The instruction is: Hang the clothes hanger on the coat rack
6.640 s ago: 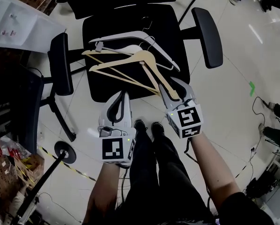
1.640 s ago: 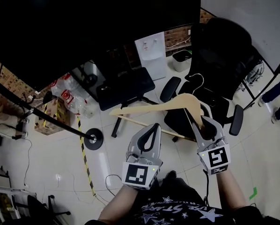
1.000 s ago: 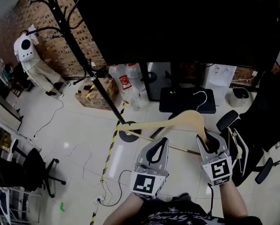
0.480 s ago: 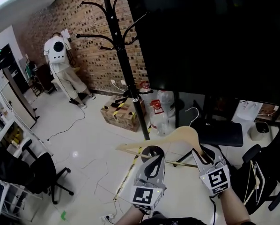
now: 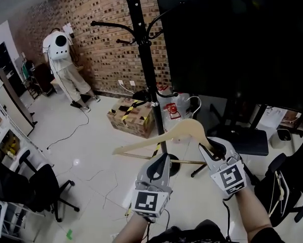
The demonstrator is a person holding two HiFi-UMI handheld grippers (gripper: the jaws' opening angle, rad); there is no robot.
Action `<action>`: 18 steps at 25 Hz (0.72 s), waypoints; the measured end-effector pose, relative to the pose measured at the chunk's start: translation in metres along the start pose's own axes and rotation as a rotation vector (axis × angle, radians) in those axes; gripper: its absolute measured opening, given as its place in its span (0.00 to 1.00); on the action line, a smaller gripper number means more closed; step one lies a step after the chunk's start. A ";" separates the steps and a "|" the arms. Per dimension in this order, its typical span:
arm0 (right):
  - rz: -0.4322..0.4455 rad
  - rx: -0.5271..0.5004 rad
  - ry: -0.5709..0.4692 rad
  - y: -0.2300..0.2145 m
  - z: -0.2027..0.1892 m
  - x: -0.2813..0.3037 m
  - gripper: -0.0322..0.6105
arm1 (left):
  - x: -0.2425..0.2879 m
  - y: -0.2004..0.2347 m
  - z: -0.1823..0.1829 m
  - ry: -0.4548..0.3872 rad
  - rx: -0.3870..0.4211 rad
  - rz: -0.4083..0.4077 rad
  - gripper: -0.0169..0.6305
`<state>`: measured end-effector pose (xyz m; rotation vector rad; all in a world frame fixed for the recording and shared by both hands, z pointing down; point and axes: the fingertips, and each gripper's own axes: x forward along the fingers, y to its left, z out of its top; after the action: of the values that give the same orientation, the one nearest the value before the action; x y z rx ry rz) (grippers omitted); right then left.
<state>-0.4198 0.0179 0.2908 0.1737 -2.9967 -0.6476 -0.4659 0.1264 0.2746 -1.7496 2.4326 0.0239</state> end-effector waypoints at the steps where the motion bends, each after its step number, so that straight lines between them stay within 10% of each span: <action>1: 0.003 -0.007 0.011 0.001 -0.002 0.005 0.21 | 0.002 0.005 0.000 -0.001 -0.007 0.006 0.03; 18: 0.146 -0.132 -0.122 -0.071 0.033 0.124 0.21 | 0.095 0.061 0.033 -0.073 0.020 0.177 0.03</action>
<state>-0.5389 -0.0486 0.2367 -0.0950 -3.0293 -0.8655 -0.5494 0.0592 0.2258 -1.4936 2.5172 0.0807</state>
